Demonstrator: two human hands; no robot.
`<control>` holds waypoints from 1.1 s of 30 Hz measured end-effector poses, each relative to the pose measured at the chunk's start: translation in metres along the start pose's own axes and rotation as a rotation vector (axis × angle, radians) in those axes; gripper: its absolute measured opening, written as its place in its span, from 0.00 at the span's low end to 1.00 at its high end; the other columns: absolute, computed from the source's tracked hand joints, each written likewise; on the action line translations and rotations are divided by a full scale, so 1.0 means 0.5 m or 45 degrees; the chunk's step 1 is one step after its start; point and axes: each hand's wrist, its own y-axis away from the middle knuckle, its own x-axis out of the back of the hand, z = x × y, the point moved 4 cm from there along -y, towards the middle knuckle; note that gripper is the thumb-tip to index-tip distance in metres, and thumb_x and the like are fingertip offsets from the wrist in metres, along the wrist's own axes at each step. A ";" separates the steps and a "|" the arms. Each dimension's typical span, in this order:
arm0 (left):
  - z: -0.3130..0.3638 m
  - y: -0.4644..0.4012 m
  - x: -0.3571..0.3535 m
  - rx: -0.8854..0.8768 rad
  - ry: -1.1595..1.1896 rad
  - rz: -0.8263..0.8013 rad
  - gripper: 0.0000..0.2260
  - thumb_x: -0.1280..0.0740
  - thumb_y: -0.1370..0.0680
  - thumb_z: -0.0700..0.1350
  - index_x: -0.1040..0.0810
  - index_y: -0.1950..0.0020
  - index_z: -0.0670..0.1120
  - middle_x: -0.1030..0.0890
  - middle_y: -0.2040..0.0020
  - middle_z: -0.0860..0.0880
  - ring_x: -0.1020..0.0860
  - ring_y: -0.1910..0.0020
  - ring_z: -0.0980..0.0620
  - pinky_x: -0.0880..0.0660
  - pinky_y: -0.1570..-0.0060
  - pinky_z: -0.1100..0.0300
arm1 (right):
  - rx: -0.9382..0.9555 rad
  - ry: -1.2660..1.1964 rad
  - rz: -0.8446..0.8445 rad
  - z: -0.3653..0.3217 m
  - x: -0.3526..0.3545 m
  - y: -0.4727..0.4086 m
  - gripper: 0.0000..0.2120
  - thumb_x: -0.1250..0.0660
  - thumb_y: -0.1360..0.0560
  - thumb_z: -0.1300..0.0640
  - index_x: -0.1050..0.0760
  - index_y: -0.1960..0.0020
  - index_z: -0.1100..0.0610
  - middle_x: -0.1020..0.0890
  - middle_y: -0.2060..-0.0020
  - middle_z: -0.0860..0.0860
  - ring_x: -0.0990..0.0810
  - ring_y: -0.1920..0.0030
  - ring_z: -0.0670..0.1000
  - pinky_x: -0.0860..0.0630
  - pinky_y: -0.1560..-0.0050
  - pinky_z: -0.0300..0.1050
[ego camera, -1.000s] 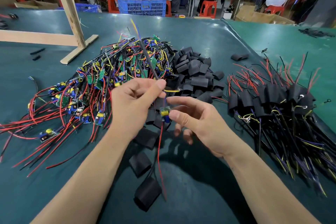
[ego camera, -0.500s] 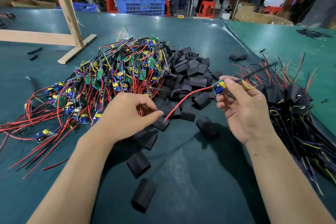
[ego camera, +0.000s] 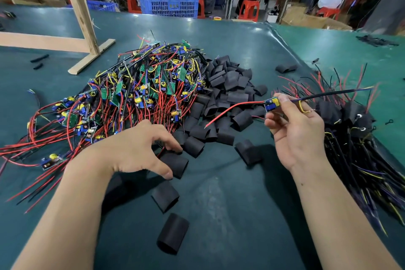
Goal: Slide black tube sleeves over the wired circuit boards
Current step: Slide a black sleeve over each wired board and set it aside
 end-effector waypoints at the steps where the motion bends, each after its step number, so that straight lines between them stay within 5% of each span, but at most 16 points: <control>1: 0.002 -0.003 0.001 -0.020 0.008 0.020 0.17 0.20 0.36 0.54 0.20 0.52 0.66 0.23 0.50 0.65 0.33 0.47 0.62 0.34 0.46 0.62 | -0.008 0.016 0.003 0.002 0.001 0.000 0.05 0.34 0.21 0.62 0.21 0.55 0.60 0.19 0.71 0.50 0.22 0.74 0.48 0.25 0.73 0.36; 8: 0.029 -0.017 -0.011 -0.207 0.050 0.159 0.18 0.20 0.35 0.55 0.19 0.49 0.67 0.22 0.52 0.63 0.33 0.48 0.60 0.35 0.45 0.67 | -0.107 0.030 -0.034 0.011 -0.005 0.001 0.08 0.37 0.19 0.61 0.22 0.54 0.61 0.19 0.71 0.50 0.19 0.73 0.50 0.23 0.71 0.38; 13: 0.020 -0.024 -0.014 -0.138 0.062 0.132 0.18 0.20 0.38 0.59 0.17 0.50 0.63 0.22 0.52 0.62 0.30 0.48 0.61 0.33 0.47 0.65 | -0.155 -0.025 -0.099 0.012 -0.004 -0.001 0.03 0.33 0.22 0.62 0.24 0.54 0.56 0.18 0.66 0.51 0.18 0.68 0.49 0.21 0.65 0.38; 17: 0.021 -0.026 -0.014 -0.145 0.142 0.132 0.15 0.19 0.36 0.54 0.16 0.52 0.58 0.21 0.57 0.60 0.25 0.57 0.62 0.31 0.58 0.67 | -0.082 -0.001 -0.163 0.004 -0.004 0.001 0.09 0.31 0.26 0.68 0.23 0.50 0.56 0.18 0.59 0.55 0.20 0.66 0.48 0.23 0.63 0.37; 22: 0.044 -0.018 0.017 -0.357 0.330 0.538 0.15 0.22 0.37 0.55 0.15 0.52 0.54 0.19 0.54 0.53 0.22 0.53 0.54 0.27 0.49 0.61 | -0.057 -0.001 -0.199 -0.001 -0.006 -0.001 0.08 0.30 0.27 0.68 0.21 0.51 0.58 0.20 0.65 0.50 0.23 0.68 0.46 0.25 0.64 0.35; 26: 0.057 -0.020 0.017 -0.455 0.458 0.809 0.17 0.23 0.34 0.52 0.18 0.46 0.54 0.18 0.51 0.54 0.22 0.52 0.54 0.26 0.53 0.62 | -0.134 -0.033 -0.305 -0.003 -0.014 0.005 0.05 0.34 0.23 0.65 0.24 0.55 0.56 0.15 0.63 0.55 0.18 0.67 0.50 0.22 0.66 0.37; 33: 0.060 -0.028 0.005 -0.486 0.550 0.845 0.18 0.22 0.32 0.53 0.20 0.45 0.60 0.17 0.51 0.64 0.20 0.51 0.61 0.26 0.52 0.66 | -0.158 -0.046 -0.312 0.000 -0.019 0.014 0.08 0.34 0.25 0.68 0.27 0.50 0.58 0.16 0.67 0.56 0.15 0.67 0.54 0.21 0.68 0.38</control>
